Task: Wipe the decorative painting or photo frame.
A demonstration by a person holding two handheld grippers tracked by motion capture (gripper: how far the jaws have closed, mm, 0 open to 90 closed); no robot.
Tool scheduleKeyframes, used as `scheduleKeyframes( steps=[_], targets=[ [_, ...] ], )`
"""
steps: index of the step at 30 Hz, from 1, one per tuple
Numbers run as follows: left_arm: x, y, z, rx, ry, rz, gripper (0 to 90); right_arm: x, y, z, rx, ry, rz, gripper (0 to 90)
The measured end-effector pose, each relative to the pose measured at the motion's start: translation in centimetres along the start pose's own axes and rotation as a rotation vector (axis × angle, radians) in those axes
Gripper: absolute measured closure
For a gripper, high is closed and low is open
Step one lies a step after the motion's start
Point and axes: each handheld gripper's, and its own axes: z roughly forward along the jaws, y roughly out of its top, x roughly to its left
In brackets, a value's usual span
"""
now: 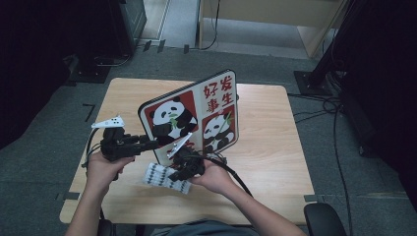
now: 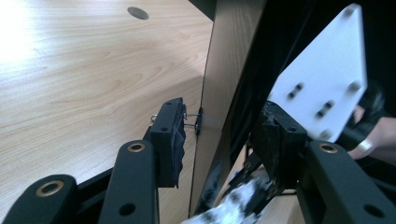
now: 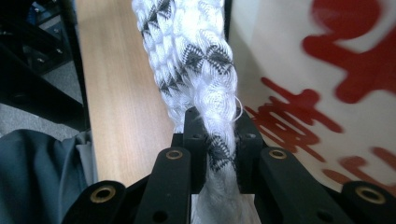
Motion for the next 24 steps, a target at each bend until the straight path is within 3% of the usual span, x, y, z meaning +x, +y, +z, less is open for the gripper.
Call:
scheduleKeyframes(
  steps=[6, 12, 24],
  targets=[
    [0.0, -0.1, 0.1, -0.003, 0.001, -0.004, 59.4, 0.0, 0.3, -2.8, -0.039, -0.004, -0.049, 80.6],
    [-0.1, -0.1, 0.1, 0.001, -0.009, -0.005, 64.9, -0.4, 0.7, -6.1, -0.058, -0.024, -0.037, 80.7],
    [-0.1, -0.1, 0.3, 0.0, -0.016, -0.009, 67.8, -1.1, 3.1, -12.8, -0.136, -0.095, -0.021, 80.6]
  ],
)
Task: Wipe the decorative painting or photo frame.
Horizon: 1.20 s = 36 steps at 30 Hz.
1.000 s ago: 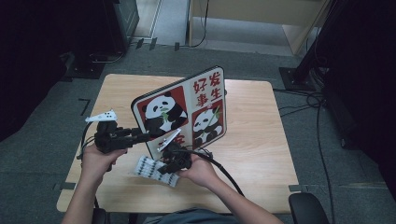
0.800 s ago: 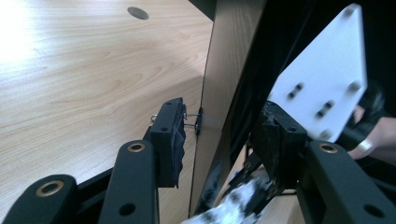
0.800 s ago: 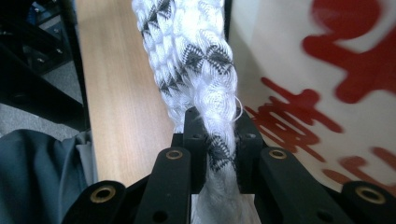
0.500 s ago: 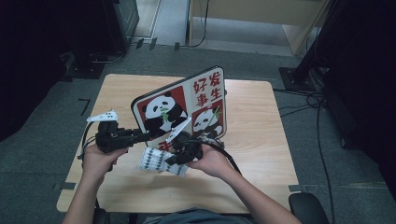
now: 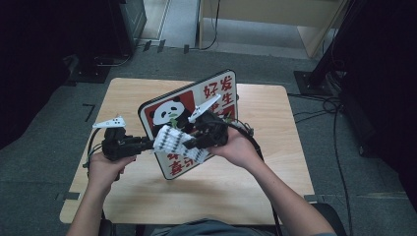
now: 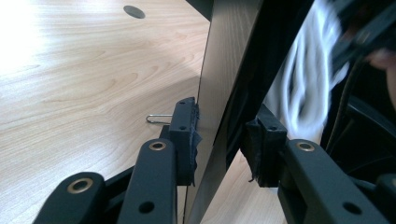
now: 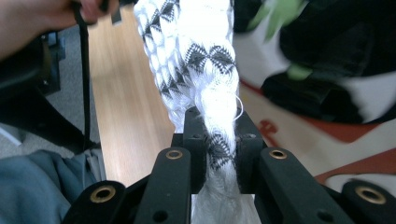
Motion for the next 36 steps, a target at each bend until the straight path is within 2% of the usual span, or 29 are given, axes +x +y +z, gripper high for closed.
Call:
scheduleKeyframes(
  steps=[10, 18, 24, 29, 33, 36],
  targets=[
    [0.0, 0.0, 0.0, 0.004, -0.003, 0.007, 69.9, 0.3, 4.2, -4.1, -0.055, -0.036, -0.012, 80.6],
    [-0.1, -0.1, -0.1, -0.003, -0.002, 0.007, 70.8, 0.9, 8.3, -6.5, -0.105, -0.062, -0.022, 80.1],
    [0.0, -0.1, 0.0, 0.001, -0.003, 0.013, 71.3, 0.5, 11.7, -6.4, -0.12, -0.057, -0.003, 79.7],
    [0.0, -0.1, 0.1, -0.001, -0.003, 0.016, 71.6, 0.5, 14.4, -5.4, -0.108, -0.045, 0.001, 78.6],
    [-0.1, -0.1, 0.1, -0.006, 0.002, 0.012, 72.1, 0.5, 15.5, -4.1, -0.082, -0.051, -0.002, 78.4],
    [-0.1, -0.1, 0.1, -0.005, 0.005, 0.014, 72.3, 0.2, 15.6, -3.1, -0.072, -0.064, 0.002, 74.9]
  ],
)
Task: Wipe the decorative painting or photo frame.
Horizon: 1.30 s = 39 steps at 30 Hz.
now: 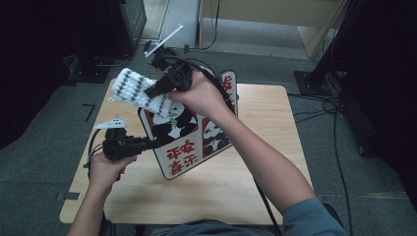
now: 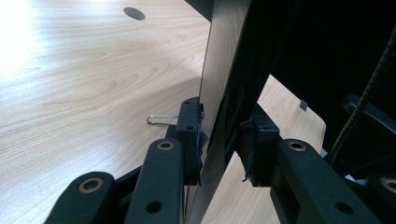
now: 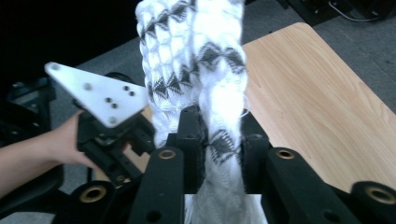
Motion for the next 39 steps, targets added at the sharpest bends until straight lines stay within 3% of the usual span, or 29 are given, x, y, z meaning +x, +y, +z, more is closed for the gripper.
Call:
scheduleKeyframes(
  steps=[8, 14, 29, 39],
  targets=[
    [0.0, 0.0, 0.1, 0.001, 0.004, -0.004, 73.5, -0.4, -0.7, 0.7, -0.038, -0.021, -0.005, 67.0],
    [0.1, 0.0, 0.1, 0.007, -0.001, -0.013, 75.6, -0.5, -1.4, 0.7, -0.077, -0.026, -0.015, 66.8],
    [0.0, 0.0, 0.0, 0.013, 0.012, -0.015, 75.9, -1.7, -2.6, 0.3, -0.135, -0.014, 0.015, 65.7],
    [-0.1, 0.0, 0.0, 0.015, 0.012, -0.015, 75.8, -2.6, -3.1, -0.3, -0.139, -0.028, 0.042, 63.0]
  ],
)
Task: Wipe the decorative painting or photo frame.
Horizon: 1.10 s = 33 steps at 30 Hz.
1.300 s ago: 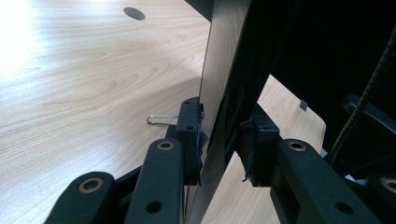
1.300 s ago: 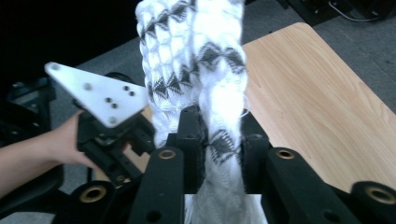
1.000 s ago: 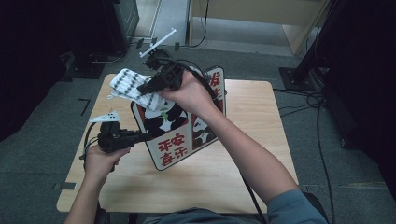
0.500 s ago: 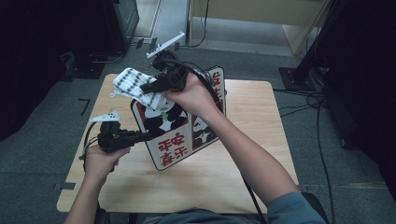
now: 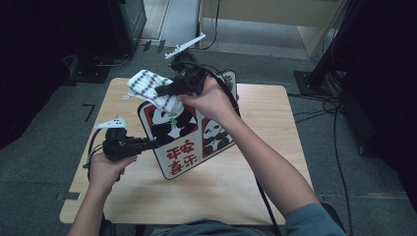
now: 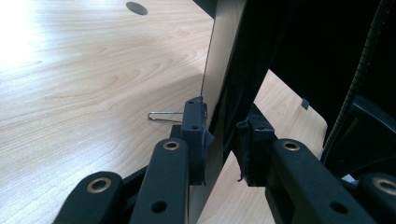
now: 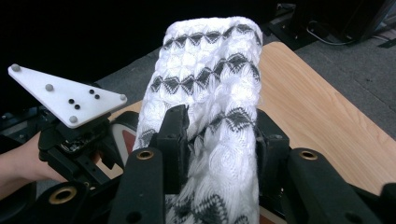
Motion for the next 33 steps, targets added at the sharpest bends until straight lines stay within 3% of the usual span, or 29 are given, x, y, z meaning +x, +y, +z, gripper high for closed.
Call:
scheduleKeyframes(
  steps=[7, 22, 33],
  targets=[
    [-0.1, 0.0, 0.0, 0.0, -0.001, -0.004, 75.8, -0.5, -0.4, -0.4, -0.016, -0.011, -0.004, 62.5],
    [-0.1, 0.0, 0.0, 0.003, 0.001, -0.006, 75.9, -2.1, -1.3, -1.2, -0.05, -0.004, 0.04, 62.4],
    [-0.1, 0.0, 0.0, 0.003, -0.001, -0.004, 75.8, -2.8, -1.7, -2.0, -0.055, -0.03, 0.048, 62.5]
  ],
)
